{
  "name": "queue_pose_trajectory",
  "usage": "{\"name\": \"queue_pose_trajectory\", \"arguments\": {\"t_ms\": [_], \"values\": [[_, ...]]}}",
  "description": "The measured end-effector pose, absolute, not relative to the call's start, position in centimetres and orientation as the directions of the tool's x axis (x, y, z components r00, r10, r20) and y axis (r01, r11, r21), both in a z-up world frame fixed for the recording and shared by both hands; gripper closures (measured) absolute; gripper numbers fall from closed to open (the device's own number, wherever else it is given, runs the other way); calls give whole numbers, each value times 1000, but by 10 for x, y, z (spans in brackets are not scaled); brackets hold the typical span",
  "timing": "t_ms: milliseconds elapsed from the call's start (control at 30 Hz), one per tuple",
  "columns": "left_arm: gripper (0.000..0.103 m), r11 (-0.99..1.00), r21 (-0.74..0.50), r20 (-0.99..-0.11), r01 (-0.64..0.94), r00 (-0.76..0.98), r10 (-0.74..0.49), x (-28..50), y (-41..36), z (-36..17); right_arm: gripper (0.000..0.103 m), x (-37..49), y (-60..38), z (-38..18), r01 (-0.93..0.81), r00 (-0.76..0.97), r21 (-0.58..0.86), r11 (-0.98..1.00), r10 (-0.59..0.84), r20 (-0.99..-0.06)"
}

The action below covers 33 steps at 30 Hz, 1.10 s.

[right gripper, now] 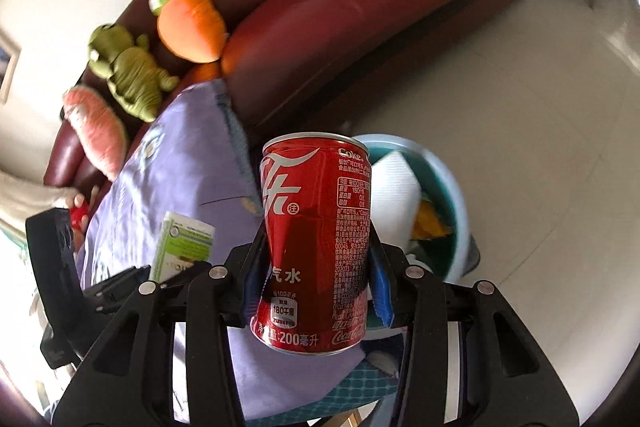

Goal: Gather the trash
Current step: 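Lift the yogurt cup and cola can and carry them over the teal bin, then open both tools to drop the yogurt cup and cola can into the bin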

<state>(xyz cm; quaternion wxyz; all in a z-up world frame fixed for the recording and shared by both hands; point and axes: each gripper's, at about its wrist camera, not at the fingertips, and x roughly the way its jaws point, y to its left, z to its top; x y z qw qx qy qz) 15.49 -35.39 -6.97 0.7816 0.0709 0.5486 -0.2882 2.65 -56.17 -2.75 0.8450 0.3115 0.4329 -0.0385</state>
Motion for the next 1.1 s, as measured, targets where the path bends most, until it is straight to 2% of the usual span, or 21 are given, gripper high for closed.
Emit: {"name": "queue_pose_trajectory", "arguments": {"t_ms": [433, 500, 533, 600, 1100], "values": [[51, 806, -244, -910, 539, 159, -383, 174, -402, -108, 61, 34, -582, -47, 410, 585, 465, 784, 166, -794], [42, 807, -248, -912, 536, 151, -381, 176, -404, -113, 61, 36, -583, -50, 413, 578, 460, 786, 164, -800], [30, 810, -247, -915, 532, 146, -376, 177, -405, -116, 61, 37, -583, -50, 413, 575, 457, 787, 163, -802], [23, 810, -250, -915, 530, 143, -376, 177, -405, -118, 61, 40, -583, -51, 415, 570, 452, 790, 162, -805], [13, 834, -160, -921, 528, 224, -318, 165, -371, -101, 61, 54, -573, -54, 396, 544, 423, 815, 163, -823]]}}
